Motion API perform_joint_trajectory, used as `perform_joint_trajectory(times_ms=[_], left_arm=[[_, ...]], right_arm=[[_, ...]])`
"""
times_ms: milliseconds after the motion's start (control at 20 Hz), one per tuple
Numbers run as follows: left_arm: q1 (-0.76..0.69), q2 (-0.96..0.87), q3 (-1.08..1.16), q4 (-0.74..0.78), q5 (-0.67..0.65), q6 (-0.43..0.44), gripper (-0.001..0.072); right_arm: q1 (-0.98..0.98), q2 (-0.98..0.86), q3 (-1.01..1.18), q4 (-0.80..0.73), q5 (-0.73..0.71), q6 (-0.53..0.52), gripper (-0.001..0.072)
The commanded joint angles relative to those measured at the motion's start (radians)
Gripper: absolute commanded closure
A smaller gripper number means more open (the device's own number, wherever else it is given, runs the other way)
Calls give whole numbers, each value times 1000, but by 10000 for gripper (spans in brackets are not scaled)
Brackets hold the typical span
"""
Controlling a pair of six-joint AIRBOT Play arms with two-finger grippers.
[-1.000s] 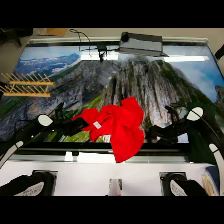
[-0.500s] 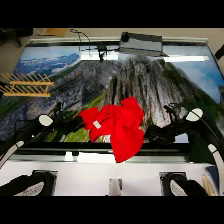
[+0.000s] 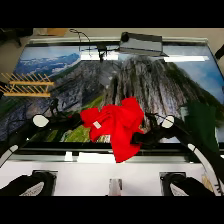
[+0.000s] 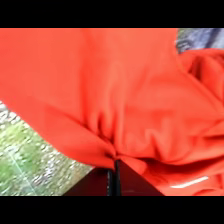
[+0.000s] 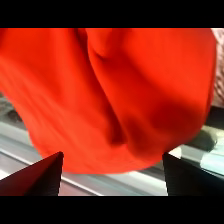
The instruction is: Fold the shirts.
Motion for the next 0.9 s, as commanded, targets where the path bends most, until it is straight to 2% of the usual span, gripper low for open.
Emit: perform_joint_trajectory(times_ms=[0, 100, 150, 250, 300, 350, 400, 450, 500, 650, 700, 850], left_arm=[[0, 40, 1, 0, -2, 6, 674], [0, 50, 1, 0, -2, 5, 674], [0, 55, 1, 0, -2, 5, 674], [0, 66, 1, 0, -2, 5, 674], [0, 72, 1, 0, -2, 5, 674], [0, 80, 1, 0, -2, 5, 674], [0, 88, 1, 0, -2, 5, 674], [0, 98, 1, 0, -2, 5, 674], [0, 108, 1, 0, -1, 5, 674], [16, 163, 42, 1, 0, 17, 674], [36, 194, 77, 1, 2, 38, 674], [184, 311, 274, 1, 3, 135, 674]], right_arm=[[47, -60, -6, 22, -79, 58, 50], [47, -84, -6, 59, -81, 57, 53], [47, -96, -6, 92, -90, 53, 92], [47, -119, -6, 159, -122, 52, 116], [47, -130, -6, 199, -141, 46, 188], [47, -140, -6, 232, -157, 46, 301], [47, -146, -6, 256, -171, 46, 547], [47, -146, -6, 266, -179, 46, 685], [47, -145, 0, 269, -178, 26, 686], [46, -93, 81, 251, -98, -121, 688], [46, -52, 133, 206, -80, -113, 687], [-19, 129, 391, -23, -61, 5, 686]])
